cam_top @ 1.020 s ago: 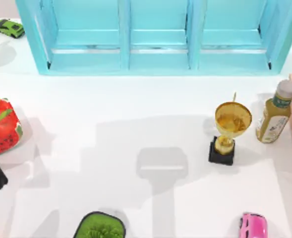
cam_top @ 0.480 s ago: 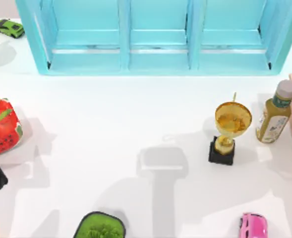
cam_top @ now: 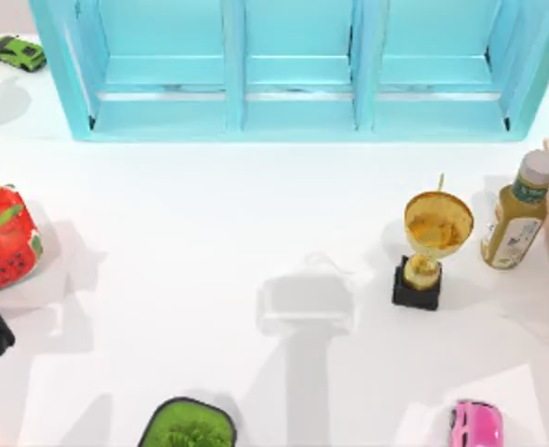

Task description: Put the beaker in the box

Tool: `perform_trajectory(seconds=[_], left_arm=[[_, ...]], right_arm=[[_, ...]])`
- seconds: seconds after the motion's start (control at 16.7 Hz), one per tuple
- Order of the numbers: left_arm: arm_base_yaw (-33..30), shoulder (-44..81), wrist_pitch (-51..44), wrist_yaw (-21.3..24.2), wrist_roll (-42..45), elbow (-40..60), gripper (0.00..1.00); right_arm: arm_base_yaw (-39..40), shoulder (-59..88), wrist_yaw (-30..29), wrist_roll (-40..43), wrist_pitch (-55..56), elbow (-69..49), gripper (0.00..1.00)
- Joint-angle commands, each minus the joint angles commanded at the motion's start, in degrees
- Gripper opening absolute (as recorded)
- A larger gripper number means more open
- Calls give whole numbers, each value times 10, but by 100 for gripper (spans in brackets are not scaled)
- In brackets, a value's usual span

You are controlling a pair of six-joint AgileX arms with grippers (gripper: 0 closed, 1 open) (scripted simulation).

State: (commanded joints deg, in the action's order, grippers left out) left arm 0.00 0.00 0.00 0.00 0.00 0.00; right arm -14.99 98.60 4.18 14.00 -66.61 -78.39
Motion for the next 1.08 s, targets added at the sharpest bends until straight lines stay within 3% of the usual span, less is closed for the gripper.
perform_trajectory(seconds=[0.36, 1.08], left_arm=[[0, 0, 0, 0, 0, 0, 100], [0, 0, 0, 0, 0, 0, 100]], right_arm=[[-3, 5, -1, 2, 35, 34, 0], [-3, 5, -1, 2, 35, 34, 90]])
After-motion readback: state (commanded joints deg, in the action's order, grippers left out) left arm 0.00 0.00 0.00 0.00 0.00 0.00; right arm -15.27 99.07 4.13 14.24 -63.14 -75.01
